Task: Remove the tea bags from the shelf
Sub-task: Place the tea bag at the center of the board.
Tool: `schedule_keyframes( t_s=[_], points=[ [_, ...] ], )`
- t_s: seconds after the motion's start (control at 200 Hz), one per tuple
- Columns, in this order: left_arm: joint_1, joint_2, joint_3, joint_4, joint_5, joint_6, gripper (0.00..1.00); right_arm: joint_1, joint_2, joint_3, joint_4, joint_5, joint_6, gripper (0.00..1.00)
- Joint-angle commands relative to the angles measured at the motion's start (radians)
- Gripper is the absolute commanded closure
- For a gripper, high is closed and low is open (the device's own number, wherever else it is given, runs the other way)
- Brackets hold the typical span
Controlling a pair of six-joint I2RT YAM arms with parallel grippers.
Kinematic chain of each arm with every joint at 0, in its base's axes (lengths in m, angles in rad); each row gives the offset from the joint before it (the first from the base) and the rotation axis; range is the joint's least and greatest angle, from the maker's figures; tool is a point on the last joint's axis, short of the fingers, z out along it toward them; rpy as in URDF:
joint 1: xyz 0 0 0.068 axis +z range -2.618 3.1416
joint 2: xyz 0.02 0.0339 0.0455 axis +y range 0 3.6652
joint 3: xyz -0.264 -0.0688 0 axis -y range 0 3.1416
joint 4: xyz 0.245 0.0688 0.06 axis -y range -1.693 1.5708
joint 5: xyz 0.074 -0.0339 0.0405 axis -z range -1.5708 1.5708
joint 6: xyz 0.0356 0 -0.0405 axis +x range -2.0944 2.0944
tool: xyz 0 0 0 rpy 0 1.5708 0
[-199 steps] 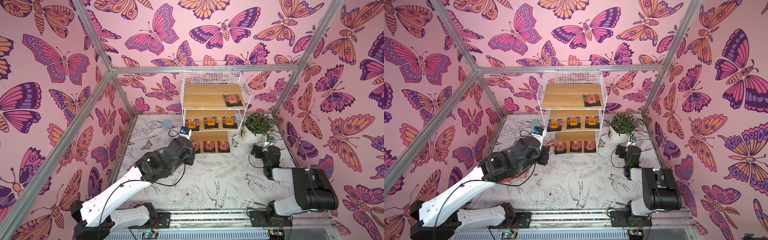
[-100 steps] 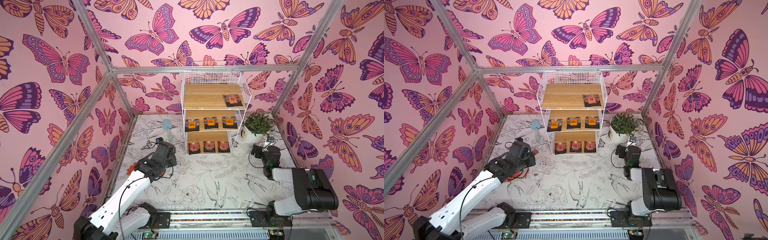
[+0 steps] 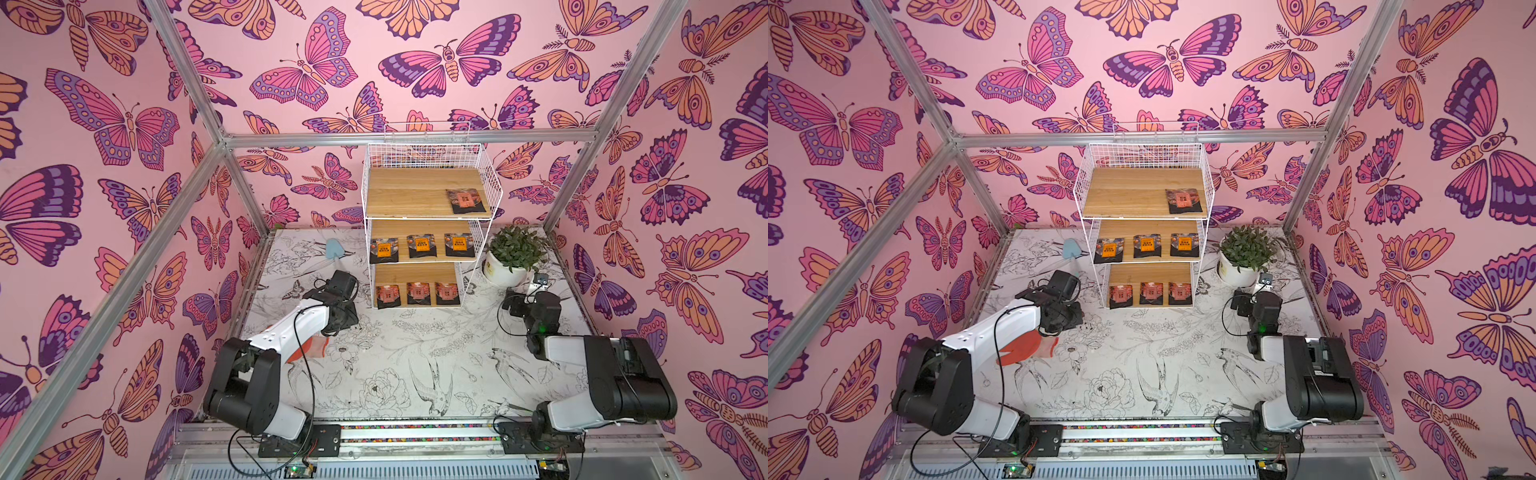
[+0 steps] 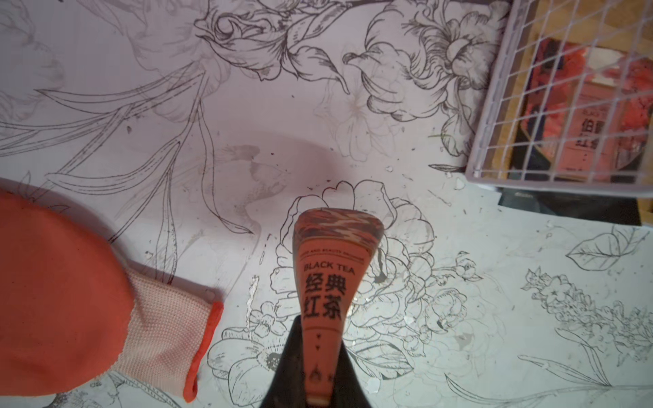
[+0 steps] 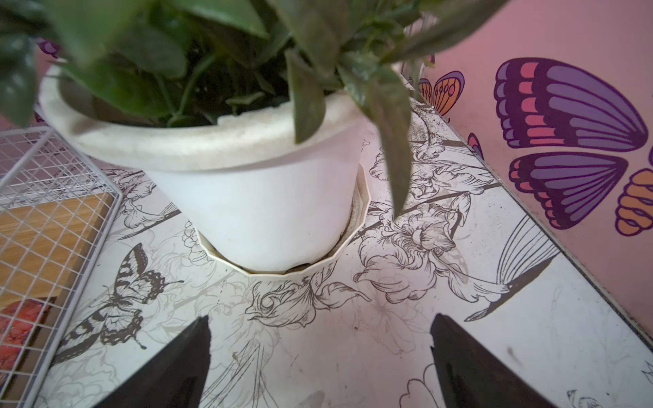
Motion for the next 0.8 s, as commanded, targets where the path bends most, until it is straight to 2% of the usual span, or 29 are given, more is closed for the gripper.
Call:
schedule_keyframes(
  t_s=[0.0,0.045,0.24,0.3,0.556,0.796],
  points=[
    [0.015,0.029,-0.008,0.04,-0.016,0.024,1.0,0.005,0.012,0.019,0.009,0.009,-0.014,0.01],
    [0.017,0.04,-0.012,0.042,-0.008,0.028,1.0,0.005,0.013,0.019,0.009,0.008,-0.014,0.01],
    [0.027,0.054,-0.035,0.051,-0.004,0.028,0.75,0.005,0.013,0.019,0.009,0.008,-0.014,0.01],
    [0.034,0.055,-0.036,0.052,0.015,0.034,0.7,0.005,0.012,0.019,0.009,0.009,-0.015,0.01],
    [0.041,0.013,-0.024,0.041,0.047,0.052,0.39,0.005,0.013,0.019,0.01,0.009,-0.016,0.01],
    [0.041,-0.023,-0.017,0.02,0.07,0.074,0.24,0.005,0.01,0.018,0.011,0.009,-0.016,0.01]
  ],
)
